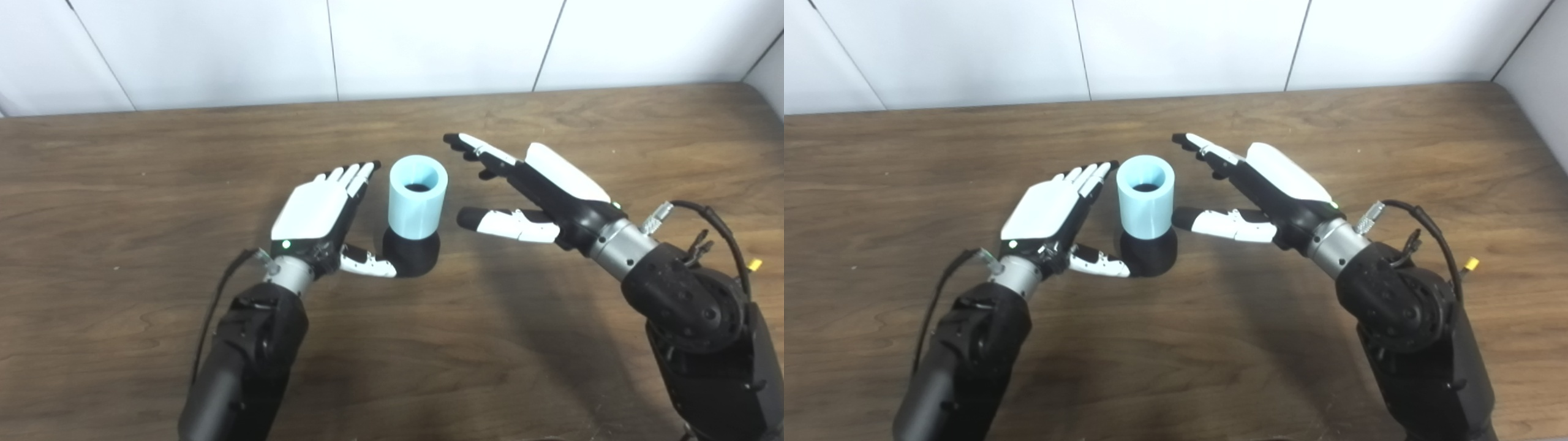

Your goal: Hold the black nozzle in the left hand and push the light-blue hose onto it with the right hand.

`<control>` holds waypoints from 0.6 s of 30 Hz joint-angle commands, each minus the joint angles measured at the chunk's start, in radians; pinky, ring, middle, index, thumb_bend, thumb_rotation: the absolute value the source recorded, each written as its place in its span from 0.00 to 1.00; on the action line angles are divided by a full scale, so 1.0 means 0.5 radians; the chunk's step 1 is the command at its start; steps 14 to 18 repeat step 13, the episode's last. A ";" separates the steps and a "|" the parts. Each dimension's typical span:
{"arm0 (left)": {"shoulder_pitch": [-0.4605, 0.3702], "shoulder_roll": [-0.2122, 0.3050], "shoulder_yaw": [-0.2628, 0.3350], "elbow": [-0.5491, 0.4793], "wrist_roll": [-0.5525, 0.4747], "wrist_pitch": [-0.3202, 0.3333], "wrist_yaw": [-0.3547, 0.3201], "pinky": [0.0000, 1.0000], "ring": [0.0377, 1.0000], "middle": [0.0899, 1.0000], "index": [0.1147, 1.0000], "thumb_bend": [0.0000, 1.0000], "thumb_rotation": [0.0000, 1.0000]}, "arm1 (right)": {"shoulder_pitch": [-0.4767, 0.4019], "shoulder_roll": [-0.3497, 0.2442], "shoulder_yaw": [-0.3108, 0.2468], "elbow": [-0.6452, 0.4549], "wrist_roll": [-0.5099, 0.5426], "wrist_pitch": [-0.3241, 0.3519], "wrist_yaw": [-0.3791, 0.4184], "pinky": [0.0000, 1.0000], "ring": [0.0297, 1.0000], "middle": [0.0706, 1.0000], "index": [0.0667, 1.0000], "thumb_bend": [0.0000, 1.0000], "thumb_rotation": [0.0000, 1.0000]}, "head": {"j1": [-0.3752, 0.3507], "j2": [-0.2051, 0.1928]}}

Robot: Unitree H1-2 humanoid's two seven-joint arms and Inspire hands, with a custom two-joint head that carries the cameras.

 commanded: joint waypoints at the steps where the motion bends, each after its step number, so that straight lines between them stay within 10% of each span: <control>1: -0.089 0.032 0.049 -0.106 -0.069 0.007 -0.035 1.00 0.99 0.99 1.00 1.00 0.37 | -0.046 -0.034 -0.032 -0.011 -0.002 -0.013 -0.064 0.82 0.92 0.94 0.95 0.66 1.00 | 0.002 -0.001; 13: -0.119 0.233 0.492 -0.320 -0.882 0.245 -0.281 0.89 1.00 1.00 1.00 1.00 0.48 | 0.056 0.016 -0.106 0.189 0.188 -0.127 -0.309 0.77 0.86 0.91 0.92 0.60 1.00 | -0.009 -0.005; 18: -0.119 0.233 0.492 -0.320 -0.882 0.245 -0.281 0.89 1.00 1.00 1.00 1.00 0.48 | 0.056 0.016 -0.106 0.189 0.188 -0.127 -0.309 0.77 0.86 0.91 0.92 0.60 1.00 | -0.009 -0.005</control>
